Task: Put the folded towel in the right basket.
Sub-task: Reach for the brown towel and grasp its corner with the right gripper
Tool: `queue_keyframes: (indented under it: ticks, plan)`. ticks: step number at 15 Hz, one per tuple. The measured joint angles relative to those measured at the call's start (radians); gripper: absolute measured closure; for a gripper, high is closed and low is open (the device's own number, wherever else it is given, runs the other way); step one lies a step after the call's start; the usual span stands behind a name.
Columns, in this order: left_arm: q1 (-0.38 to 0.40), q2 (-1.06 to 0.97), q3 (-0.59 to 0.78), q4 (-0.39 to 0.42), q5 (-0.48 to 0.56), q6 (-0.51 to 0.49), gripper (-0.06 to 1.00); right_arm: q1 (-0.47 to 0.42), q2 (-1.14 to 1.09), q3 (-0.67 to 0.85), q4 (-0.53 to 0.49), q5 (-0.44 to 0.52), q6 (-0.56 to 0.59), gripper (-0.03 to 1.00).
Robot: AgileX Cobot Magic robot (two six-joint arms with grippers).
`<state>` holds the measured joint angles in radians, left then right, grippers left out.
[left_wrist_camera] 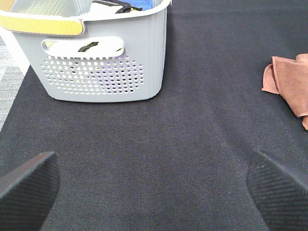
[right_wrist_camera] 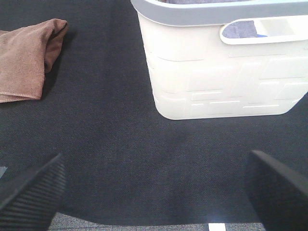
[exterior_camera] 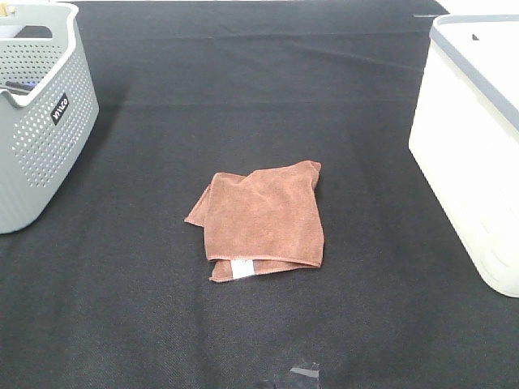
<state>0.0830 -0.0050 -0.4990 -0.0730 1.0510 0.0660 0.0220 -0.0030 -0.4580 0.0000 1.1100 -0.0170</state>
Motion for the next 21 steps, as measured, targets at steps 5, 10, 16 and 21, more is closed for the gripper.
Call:
queue_keyframes:
  ticks: [5, 10, 16, 21]
  plan:
    - [0.0, 0.0, 0.0, 0.0, 0.0, 0.0, -0.04, 0.0, 0.0, 0.0, 0.0, 0.0, 0.0, 0.0]
    - [0.0, 0.0, 0.0, 0.0, 0.0, 0.0, -0.04, 0.0, 0.0, 0.0, 0.0, 0.0, 0.0, 0.0]
    - [0.0, 0.0, 0.0, 0.0, 0.0, 0.0, -0.04, 0.0, 0.0, 0.0, 0.0, 0.0, 0.0, 0.0]
    - [0.0, 0.0, 0.0, 0.0, 0.0, 0.0, -0.04, 0.0, 0.0, 0.0, 0.0, 0.0, 0.0, 0.0]
